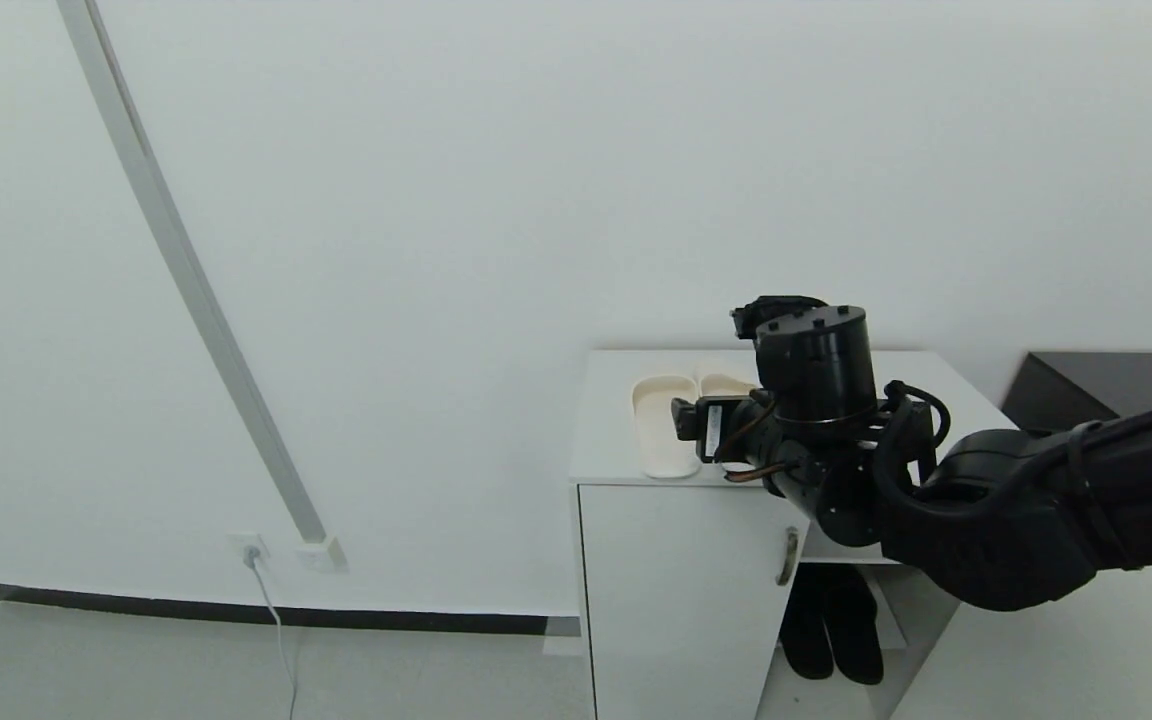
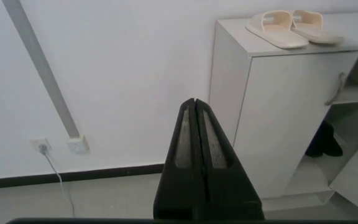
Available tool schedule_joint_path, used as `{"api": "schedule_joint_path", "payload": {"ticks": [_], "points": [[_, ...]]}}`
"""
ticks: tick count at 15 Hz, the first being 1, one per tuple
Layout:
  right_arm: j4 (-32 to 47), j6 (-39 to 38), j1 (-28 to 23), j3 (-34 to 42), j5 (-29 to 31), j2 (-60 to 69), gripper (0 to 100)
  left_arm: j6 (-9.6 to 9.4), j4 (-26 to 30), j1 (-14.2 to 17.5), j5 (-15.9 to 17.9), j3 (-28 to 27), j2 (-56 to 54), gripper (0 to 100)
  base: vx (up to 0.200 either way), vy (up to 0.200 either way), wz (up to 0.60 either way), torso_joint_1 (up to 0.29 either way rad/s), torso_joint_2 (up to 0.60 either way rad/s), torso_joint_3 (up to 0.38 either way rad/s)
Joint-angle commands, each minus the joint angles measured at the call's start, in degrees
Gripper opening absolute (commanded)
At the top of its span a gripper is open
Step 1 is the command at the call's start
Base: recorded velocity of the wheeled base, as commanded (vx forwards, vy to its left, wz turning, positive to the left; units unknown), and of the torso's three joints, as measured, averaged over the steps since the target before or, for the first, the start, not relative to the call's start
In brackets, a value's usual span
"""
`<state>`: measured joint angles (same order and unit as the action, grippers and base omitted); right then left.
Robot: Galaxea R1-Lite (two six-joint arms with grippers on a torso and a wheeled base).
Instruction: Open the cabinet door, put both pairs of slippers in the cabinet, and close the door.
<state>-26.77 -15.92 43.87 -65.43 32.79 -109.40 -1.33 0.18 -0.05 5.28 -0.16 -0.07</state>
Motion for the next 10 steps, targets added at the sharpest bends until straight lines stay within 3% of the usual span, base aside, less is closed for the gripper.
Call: {"api": "schedule_joint_path", "payload": {"ticks": [1,3,6,10], "points": [[-1.5,0.0,0.0,1.9,0.0,-1.9,100,0.01,0.0,0.0,0.0,0.0,0.1,0,0.200,0.000,0.00,0.012,0.01,0.002],[-5.7,0.5,0.0,4.7,0.0,-4.1,100,0.10,0.0,0.0,0.0,0.0,0.1,0,0.200,0.000,0.00,0.007,0.01,0.000],[-12.2,1.4,-0.2,6.5,-0.2,-7.1,100,0.19,0.0,0.0,-0.1,0.0,0.1,0,0.000,0.000,0.00,0.000,0.00,0.000],[-12.5,1.4,-2.2,4.7,-0.8,-11.0,100,0.19,0.0,0.0,-0.1,0.0,0.1,0,0.000,0.000,0.00,0.000,0.00,0.000]]}}
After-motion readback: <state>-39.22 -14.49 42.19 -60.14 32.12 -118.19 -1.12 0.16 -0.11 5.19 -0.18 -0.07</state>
